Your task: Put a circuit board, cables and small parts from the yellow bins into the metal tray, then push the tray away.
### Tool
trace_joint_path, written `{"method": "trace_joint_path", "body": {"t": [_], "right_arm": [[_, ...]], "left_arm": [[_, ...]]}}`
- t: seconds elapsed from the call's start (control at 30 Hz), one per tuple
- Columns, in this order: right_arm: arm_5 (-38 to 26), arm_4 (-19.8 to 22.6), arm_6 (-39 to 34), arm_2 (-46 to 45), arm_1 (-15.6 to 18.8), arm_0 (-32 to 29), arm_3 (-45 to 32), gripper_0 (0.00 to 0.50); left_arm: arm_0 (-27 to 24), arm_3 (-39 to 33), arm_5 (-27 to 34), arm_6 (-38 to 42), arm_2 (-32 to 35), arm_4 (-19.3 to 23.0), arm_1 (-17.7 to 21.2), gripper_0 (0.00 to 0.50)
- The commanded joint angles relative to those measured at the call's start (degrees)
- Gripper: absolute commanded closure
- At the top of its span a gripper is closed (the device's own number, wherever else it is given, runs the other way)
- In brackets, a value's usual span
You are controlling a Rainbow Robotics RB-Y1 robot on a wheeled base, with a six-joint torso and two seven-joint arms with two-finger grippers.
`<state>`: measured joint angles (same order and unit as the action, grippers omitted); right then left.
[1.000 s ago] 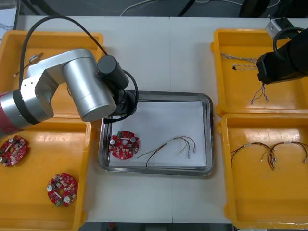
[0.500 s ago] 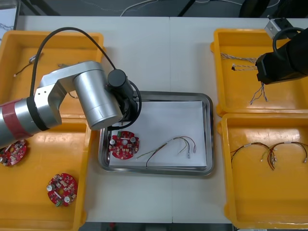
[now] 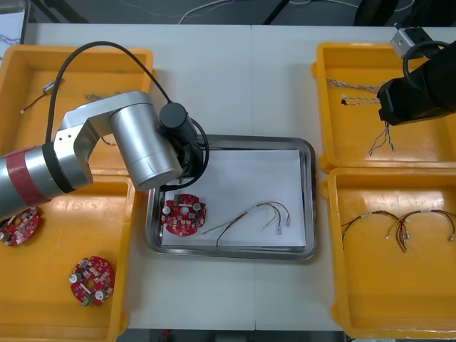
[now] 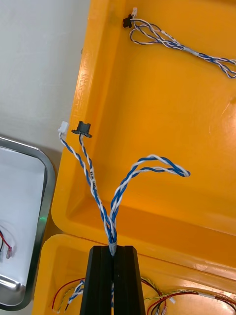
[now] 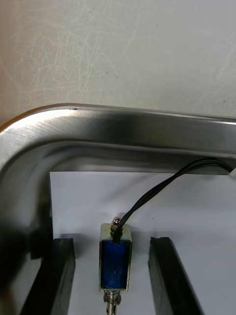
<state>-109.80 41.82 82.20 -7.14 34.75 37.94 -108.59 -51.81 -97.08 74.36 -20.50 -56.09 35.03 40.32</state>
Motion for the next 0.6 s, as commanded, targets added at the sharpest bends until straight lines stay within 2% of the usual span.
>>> {"method": "trace_joint_path", "body": {"t": [0.03,0.3,0.6], "right_arm": [[-0.2,0.6,-1.7,-1.6,0.9,-0.1,-1.8,0.500],[-0.2,1.2,-1.5,-1.5,-0.1,-0.1,-2.7,0.500],[-0.2,0.4,-1.3,2.5,-0.3,-0.1,-5.7,0.500]], "left_arm": [[-2.6,-1.5,-0.6,4.9,-0.3,-0.8,-0.9,0.005],[-2.6,-5.2,3.1,5.5,3.0,0.4,-0.6,0.000],[-2.6,-11.3,12.9,1.5,12.4,6.5,1.7,0.000]]}}
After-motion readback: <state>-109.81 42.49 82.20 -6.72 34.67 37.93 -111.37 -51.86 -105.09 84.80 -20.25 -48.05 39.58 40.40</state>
